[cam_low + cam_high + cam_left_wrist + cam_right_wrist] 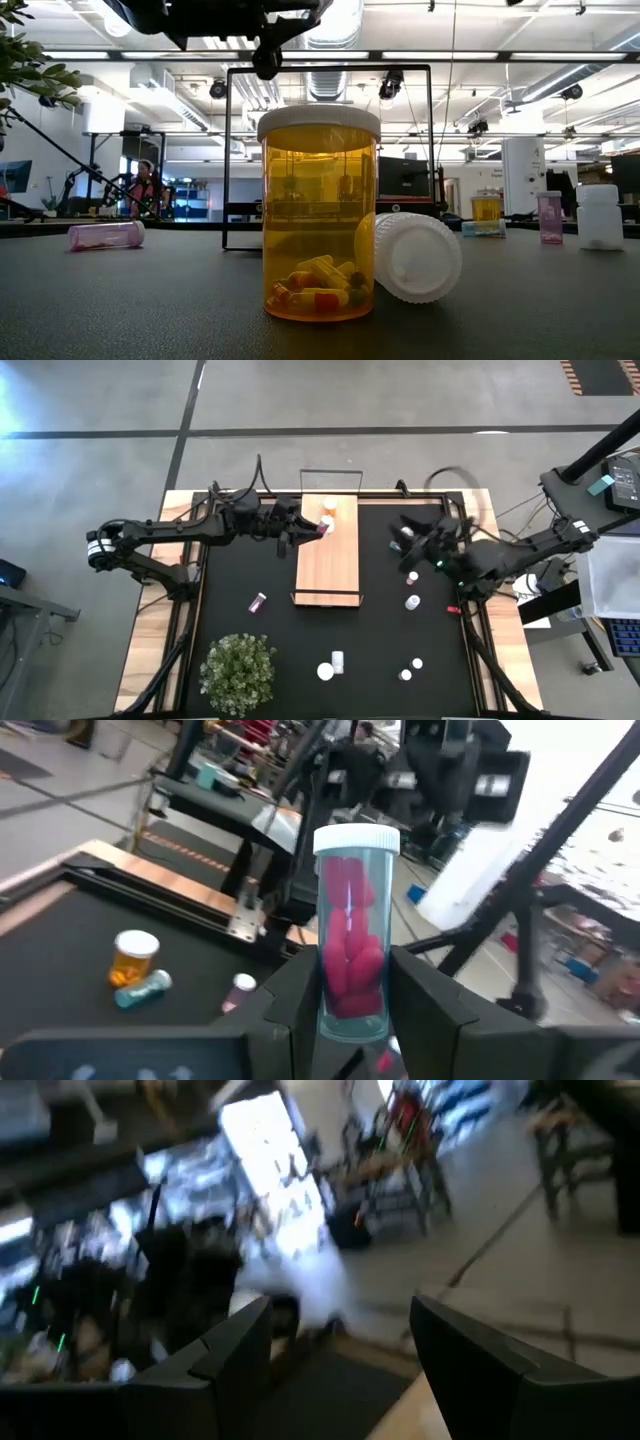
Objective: Pick and place medicine bottles onto shelf by color
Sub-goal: Put the top left blue pill bottle on the shelf
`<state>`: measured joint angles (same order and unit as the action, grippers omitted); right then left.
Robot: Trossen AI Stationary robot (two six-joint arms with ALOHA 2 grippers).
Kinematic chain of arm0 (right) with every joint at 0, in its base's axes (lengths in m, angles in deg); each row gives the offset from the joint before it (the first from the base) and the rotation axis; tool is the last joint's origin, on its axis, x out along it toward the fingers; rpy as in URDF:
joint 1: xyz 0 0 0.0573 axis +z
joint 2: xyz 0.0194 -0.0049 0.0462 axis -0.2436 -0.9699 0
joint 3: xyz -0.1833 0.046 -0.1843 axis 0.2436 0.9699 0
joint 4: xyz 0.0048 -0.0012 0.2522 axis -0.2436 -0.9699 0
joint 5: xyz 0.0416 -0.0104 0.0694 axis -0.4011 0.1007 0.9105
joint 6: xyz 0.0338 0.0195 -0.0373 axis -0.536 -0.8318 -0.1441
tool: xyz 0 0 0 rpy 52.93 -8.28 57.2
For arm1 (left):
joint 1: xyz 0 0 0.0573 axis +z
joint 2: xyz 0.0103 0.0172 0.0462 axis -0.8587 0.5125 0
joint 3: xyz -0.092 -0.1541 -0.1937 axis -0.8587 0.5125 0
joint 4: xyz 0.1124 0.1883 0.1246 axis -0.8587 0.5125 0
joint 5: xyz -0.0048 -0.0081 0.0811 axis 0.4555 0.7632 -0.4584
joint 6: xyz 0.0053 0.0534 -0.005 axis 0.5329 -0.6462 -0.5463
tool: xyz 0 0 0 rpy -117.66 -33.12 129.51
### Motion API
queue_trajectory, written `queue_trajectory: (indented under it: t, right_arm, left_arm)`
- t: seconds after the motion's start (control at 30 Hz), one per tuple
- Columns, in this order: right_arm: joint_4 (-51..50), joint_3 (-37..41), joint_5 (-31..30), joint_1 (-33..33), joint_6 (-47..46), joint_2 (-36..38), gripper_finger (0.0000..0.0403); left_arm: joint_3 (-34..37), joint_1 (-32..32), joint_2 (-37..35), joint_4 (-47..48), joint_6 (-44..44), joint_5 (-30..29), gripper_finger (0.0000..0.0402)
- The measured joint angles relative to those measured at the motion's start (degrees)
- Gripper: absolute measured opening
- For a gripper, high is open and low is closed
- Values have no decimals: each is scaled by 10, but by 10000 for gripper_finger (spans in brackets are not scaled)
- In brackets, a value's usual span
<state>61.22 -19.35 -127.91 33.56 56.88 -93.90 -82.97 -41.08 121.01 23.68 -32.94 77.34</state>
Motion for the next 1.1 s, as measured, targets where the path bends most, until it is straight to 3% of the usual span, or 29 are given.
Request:
queue_trajectory:
  t: [0.1, 0.37, 0.73, 0.9, 1.1]
  right_arm:
    - [-62, -33, 17, 0, -40, -23, 228]
    - [-137, -130, 56, 0, 26, -97, 228]
    - [-361, -265, 141, -36, -6, -171, 228]
    - [-404, -294, 235, -87, -4, -190, 228]
    - [-402, -299, 419, -178, -4, -188, 228]
  left_arm:
    - [-1, 0, 0, 0, 8, 19, 89]
    - [-2, -3, 3, 3, 27, 89, 89]
    - [4, -6, 3, 3, 33, 108, 89]
    - [3, -6, 3, 3, 36, 109, 89]
    - [3, -7, 13, 2, 52, 108, 89]
